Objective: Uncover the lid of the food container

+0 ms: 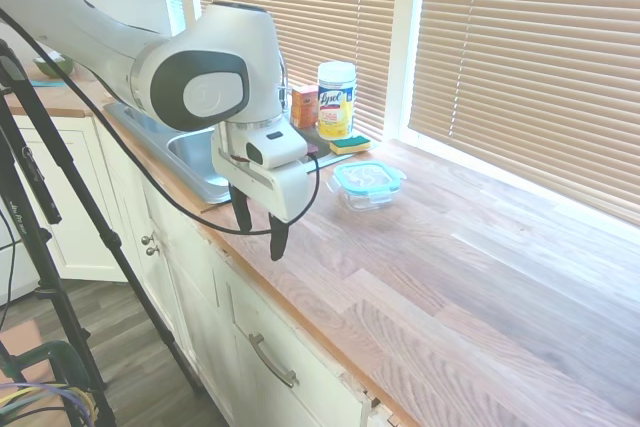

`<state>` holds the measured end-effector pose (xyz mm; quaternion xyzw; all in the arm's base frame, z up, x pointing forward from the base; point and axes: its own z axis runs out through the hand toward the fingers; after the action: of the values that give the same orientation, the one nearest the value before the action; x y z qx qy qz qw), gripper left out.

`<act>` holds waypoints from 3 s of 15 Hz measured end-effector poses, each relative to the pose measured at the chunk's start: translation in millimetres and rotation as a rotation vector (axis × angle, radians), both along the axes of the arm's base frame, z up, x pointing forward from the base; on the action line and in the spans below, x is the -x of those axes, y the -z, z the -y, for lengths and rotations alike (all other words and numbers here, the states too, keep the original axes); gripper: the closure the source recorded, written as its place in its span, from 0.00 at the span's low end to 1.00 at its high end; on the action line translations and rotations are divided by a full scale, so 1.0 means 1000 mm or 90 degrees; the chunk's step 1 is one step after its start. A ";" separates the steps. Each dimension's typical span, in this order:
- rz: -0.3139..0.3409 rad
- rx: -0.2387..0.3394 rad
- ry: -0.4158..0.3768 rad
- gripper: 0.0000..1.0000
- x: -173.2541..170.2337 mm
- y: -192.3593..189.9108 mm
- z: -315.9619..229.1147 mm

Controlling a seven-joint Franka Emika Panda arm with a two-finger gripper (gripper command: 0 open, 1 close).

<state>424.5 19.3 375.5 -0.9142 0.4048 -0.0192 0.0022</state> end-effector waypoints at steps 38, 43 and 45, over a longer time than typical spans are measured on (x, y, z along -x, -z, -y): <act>0.146 -0.566 0.251 1.00 -0.232 0.081 0.111; 0.148 -0.577 0.252 1.00 -0.231 0.082 0.113; 0.149 -0.578 0.253 1.00 -0.231 0.084 0.113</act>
<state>655.5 -93.5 291.9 -0.7180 0.5355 0.0568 0.4411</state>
